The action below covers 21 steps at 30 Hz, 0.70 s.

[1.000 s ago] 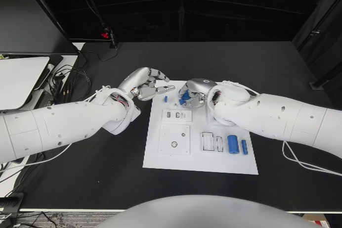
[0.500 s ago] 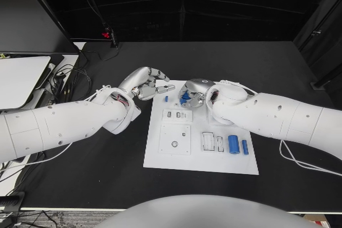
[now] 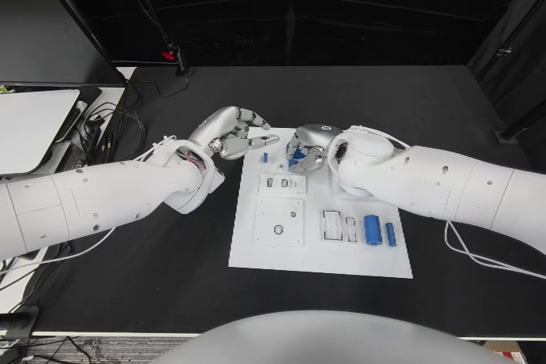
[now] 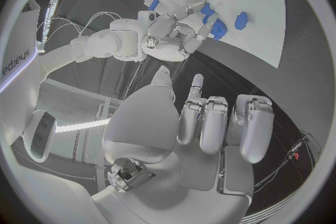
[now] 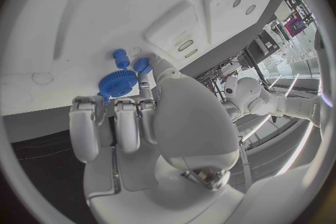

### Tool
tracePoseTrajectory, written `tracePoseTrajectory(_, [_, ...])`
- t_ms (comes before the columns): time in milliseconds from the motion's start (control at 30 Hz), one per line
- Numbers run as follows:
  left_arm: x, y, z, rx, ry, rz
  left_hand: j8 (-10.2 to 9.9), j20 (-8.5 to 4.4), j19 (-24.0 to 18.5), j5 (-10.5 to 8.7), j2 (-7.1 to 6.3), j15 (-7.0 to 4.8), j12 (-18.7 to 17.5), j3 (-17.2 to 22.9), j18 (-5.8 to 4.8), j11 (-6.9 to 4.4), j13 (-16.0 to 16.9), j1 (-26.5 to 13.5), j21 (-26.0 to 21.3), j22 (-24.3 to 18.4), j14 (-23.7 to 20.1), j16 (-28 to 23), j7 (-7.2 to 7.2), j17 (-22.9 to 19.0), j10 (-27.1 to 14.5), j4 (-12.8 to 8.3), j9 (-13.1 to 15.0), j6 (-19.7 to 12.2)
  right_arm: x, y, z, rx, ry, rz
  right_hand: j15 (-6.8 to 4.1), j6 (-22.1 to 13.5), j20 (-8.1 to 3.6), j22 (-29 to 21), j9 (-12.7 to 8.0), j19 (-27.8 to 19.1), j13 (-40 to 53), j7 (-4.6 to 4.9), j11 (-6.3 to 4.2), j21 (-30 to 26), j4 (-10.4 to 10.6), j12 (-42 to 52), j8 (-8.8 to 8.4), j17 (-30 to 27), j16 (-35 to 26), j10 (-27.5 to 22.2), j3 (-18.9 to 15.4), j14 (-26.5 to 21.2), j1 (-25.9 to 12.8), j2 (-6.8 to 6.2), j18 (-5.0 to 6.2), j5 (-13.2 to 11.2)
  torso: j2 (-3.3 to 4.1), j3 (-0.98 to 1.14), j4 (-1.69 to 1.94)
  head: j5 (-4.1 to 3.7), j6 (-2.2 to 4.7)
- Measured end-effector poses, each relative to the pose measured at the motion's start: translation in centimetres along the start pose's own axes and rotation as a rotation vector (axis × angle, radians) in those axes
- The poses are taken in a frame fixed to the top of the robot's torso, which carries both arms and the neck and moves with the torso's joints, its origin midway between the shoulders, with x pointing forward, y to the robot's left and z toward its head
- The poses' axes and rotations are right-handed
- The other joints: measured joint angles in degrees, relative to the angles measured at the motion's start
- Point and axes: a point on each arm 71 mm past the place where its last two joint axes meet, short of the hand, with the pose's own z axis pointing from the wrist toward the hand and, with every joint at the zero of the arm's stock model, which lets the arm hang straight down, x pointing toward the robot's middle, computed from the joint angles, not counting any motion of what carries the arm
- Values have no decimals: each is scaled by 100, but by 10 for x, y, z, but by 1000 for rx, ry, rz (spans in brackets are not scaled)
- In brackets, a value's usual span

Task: Assemble the parts on the task board

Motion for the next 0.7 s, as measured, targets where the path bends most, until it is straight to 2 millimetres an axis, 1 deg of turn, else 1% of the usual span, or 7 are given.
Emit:
tracePoseTrajectory(100, [0,0,0,1,1,0,0,0,0,0,0,0,0,0,0,0,0,0,0,0,0,0,0,0,0,0,0,0,1,0,-1,-3,-5,2,1,4,13,0,-1,-12,0,-2,21,0,-41,0,0,0,0,-21,41,1,47,46,0,-21,0,0,0,-1,0])
tracePoseTrajectory(133, [0,0,0,1,1,-1,0,0,0,0,0,0,0,0,0,0,0,0,0,0,0,0,0,0,0,0,0,0,1,1,-1,-5,-8,3,17,5,21,0,-2,-20,0,-3,21,0,-51,0,0,0,0,-21,51,17,66,64,0,-22,0,0,0,-2,0])
tracePoseTrajectory(267, [1,-1,1,1,1,-1,0,-21,-21,24,0,0,0,0,0,0,-1,0,0,0,0,0,0,0,0,0,0,0,1,-1,-4,-13,-32,11,20,7,42,0,-4,1,0,-4,41,0,-53,0,0,0,0,0,53,20,111,108,0,-34,0,1,-1,-4,4])
tracePoseTrajectory(467, [1,-1,1,1,2,-1,0,-21,-21,24,0,0,0,0,0,0,-1,0,0,0,0,0,0,0,0,0,0,0,-5,-4,-10,-38,-110,44,20,7,42,0,-7,1,0,-5,41,0,-69,0,-4,0,0,0,67,20,122,119,0,-9,0,1,-4,-2,2])
tracePoseTrajectory(700, [3,-1,2,2,5,-1,0,-21,-21,24,0,0,0,0,0,0,-2,0,0,5,0,0,0,0,0,0,0,0,-14,-6,-25,-89,-217,161,22,8,42,0,-11,1,0,-5,54,0,-114,0,-19,0,0,-14,111,19,153,149,0,51,-1,3,-8,4,2])
